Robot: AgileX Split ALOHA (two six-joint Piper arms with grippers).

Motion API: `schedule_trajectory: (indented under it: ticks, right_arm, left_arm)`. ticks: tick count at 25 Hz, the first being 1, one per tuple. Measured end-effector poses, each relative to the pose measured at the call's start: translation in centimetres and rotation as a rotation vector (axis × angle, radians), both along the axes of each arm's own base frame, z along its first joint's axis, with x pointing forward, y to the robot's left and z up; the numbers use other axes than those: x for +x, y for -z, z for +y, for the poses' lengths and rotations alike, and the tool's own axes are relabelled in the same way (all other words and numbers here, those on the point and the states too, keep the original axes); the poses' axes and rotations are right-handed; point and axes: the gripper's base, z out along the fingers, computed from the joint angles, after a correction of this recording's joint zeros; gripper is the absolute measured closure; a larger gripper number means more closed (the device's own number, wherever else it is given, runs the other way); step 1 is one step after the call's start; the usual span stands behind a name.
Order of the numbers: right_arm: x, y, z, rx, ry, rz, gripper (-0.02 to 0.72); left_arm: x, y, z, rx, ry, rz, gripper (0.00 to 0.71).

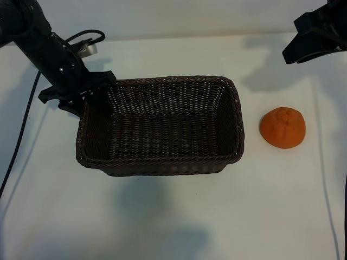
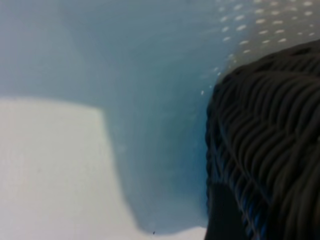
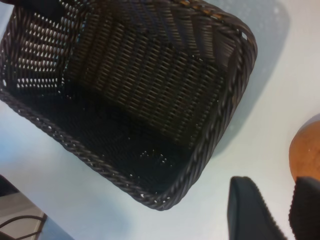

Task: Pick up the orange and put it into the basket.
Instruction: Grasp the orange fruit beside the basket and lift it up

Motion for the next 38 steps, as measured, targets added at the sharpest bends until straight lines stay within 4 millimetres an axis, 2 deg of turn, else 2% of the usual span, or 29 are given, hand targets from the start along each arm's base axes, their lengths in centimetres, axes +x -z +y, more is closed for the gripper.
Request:
schedule_trajectory:
  ticks: [4,9,21,28,31,38]
  right_arm:
    - [0.0,0.0,0.0,0.000,0.000,0.000,0.457]
    - [0.0,0.0,0.0,0.000,0.000,0.000,0.457]
    - [0.0,0.0,0.0,0.001,0.000,0.000,0.457]
    - [0.0,0.0,0.0,0.001,0.000,0.000,0.457]
    - [0.0,0.0,0.0,0.001,0.000,0.000,0.457]
    - [0.0,0.0,0.0,0.001,0.000,0.000,0.457]
  left_arm:
    - [0.5,-1.0,0.5,0.000,-0.033,-0.029,0.229]
    - [0.5,-3.9,1.1,-0.002,-0.056,-0.105,0.229]
    - [-1.8,-11.7,1.7,-0.015,-0.066,-0.291,0.229]
    - [-3.2,-14.9,1.8,-0.025,-0.070,-0.374,0.229]
    - [-3.8,-15.3,1.8,-0.028,-0.068,-0.381,0.228]
    - [-5.6,-12.4,1.8,-0.035,-0.023,-0.282,0.228]
